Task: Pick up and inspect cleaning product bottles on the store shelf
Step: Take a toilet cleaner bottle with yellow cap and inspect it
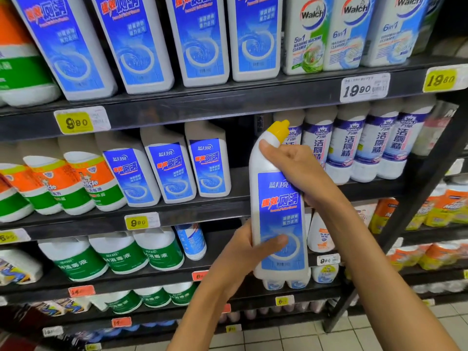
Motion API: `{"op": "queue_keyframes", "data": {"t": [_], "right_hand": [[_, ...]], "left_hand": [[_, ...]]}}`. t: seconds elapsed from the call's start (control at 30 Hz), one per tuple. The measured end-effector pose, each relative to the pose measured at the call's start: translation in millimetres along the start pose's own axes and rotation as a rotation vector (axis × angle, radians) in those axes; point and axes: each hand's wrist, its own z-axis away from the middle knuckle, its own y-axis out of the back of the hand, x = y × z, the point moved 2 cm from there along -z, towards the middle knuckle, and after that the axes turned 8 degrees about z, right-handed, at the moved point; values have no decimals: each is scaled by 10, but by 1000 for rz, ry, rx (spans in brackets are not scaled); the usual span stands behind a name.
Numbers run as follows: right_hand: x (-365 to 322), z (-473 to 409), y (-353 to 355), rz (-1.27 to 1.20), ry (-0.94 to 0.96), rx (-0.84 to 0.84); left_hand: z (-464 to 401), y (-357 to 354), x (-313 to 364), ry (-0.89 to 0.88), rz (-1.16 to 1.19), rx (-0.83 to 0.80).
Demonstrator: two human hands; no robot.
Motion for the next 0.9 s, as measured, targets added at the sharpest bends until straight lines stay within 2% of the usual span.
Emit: {"op": "queue_keyframes", "data": {"t": [0.17, 0.3, 0.43, 0.67, 0.9], "right_hand": [[91, -135, -1, -65, 14, -139], [162, -300, -65, 18, 76, -71], [153, -487, -106, -70, 94, -12], [53, -751, -169, 61, 200, 35], [36, -894, -135, 160, 293, 56]], "left_hand": [[-252, 95, -125, -25, -8, 71], [-474, 241, -93, -138, 14, 210], [-679, 412, 17, -236, 3, 322], [-950, 460, 94, -370, 65, 381], [-1082, 405, 78, -426, 9, 450]]}}
